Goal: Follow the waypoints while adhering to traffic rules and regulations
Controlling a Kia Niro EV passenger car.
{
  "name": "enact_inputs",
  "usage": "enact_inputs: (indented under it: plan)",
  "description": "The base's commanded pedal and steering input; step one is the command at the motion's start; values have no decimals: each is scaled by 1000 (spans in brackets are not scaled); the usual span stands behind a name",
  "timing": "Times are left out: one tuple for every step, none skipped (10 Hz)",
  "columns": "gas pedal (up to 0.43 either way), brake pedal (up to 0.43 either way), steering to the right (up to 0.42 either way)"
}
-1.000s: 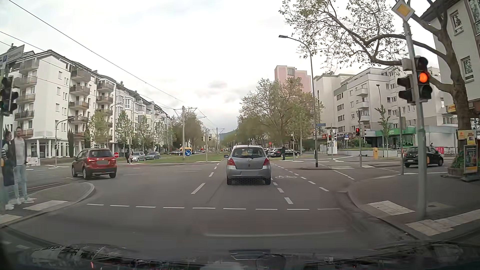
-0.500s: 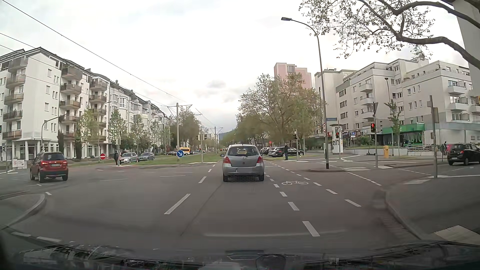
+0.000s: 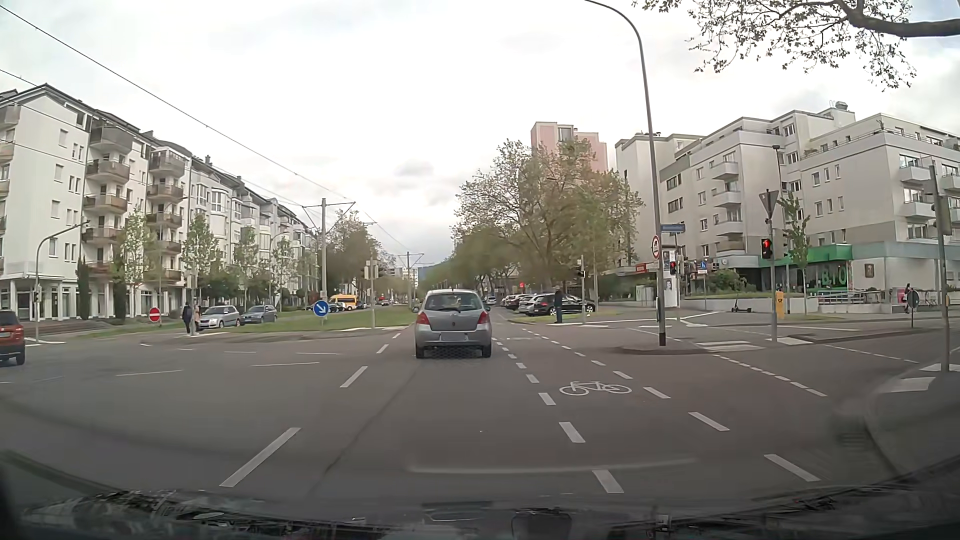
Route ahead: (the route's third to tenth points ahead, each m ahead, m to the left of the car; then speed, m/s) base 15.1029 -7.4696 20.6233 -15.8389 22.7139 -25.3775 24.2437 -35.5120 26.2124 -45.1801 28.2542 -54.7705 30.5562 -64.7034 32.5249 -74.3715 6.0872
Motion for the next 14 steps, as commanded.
enact_inputs:
  plan:
    - [28,0,156]
    - [28,0,177]
    - [28,0,205]
    - [28,0,228]
    - [28,0,246]
    - [28,0,271]
    - [28,0,296]
    - [28,0,321]
    - [28,0,337]
    - [28,0,357]
    - [28,0,368]
    - [28,0,371]
    - [39,0,370]
    - [39,0,363]
